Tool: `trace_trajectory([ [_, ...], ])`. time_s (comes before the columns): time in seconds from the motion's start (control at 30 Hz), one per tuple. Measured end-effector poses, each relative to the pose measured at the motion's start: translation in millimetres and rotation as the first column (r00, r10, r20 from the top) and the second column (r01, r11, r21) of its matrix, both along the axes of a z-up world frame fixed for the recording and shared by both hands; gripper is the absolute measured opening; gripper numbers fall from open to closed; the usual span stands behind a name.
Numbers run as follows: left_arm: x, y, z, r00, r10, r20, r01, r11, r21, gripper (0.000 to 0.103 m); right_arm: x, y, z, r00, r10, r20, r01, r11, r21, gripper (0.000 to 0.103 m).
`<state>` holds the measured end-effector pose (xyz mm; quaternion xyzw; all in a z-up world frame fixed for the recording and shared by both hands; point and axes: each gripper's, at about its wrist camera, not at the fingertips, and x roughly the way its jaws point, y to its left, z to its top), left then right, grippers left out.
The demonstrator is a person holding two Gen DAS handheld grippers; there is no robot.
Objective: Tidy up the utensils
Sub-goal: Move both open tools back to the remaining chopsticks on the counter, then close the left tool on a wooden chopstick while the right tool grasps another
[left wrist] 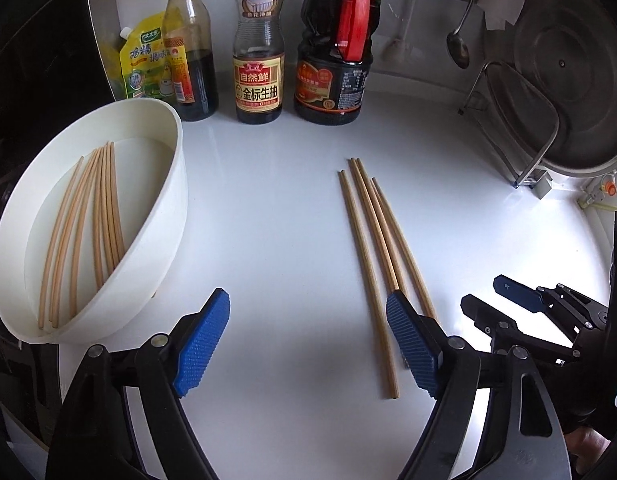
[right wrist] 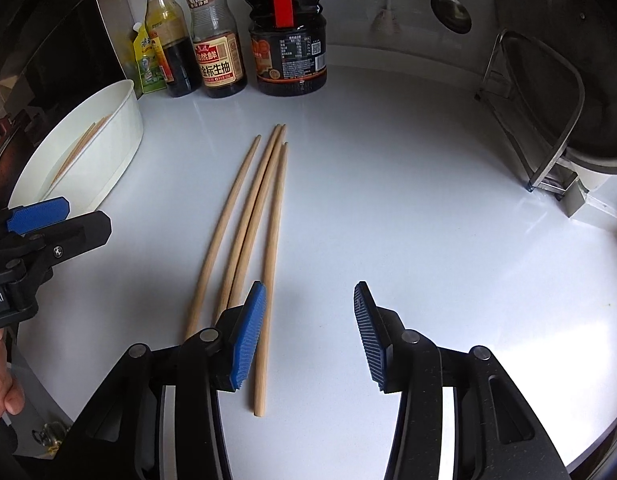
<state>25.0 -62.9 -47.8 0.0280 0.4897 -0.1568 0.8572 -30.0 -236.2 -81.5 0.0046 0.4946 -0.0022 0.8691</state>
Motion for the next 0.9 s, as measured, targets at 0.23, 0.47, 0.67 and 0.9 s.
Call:
trace_trajectory([
  [0.23,9.5,-5.5,-26.0,0.998,0.048,-0.026,-0.047,0.998,0.035,0.079,13.8,2.1,-20.2,0.999,0.054,-0.003,-0.054,0.998,0.019,0.044],
  [0.47,13.5,-5.0,-36.6,0.997,0.073,-0.039,-0.071,0.996,0.047,0.079,24.5,5.5,-31.5,0.997,0.082,-0.011,-0.082,0.997,-0.015,0.044],
  [0.67,15.2,-12.2,-43.2,0.997,0.068,-0.041,-0.065,0.996,0.058,0.079,22.6,5.7,-36.6,0.996,0.094,-0.008,-0.094,0.995,-0.038,0.044],
  [0.9,16.5,-22.6,-48.7,0.998,0.054,-0.039,-0.052,0.996,0.068,0.079,22.8,-6.8,-37.6,0.997,0.072,0.009,-0.072,0.997,-0.039,0.044],
])
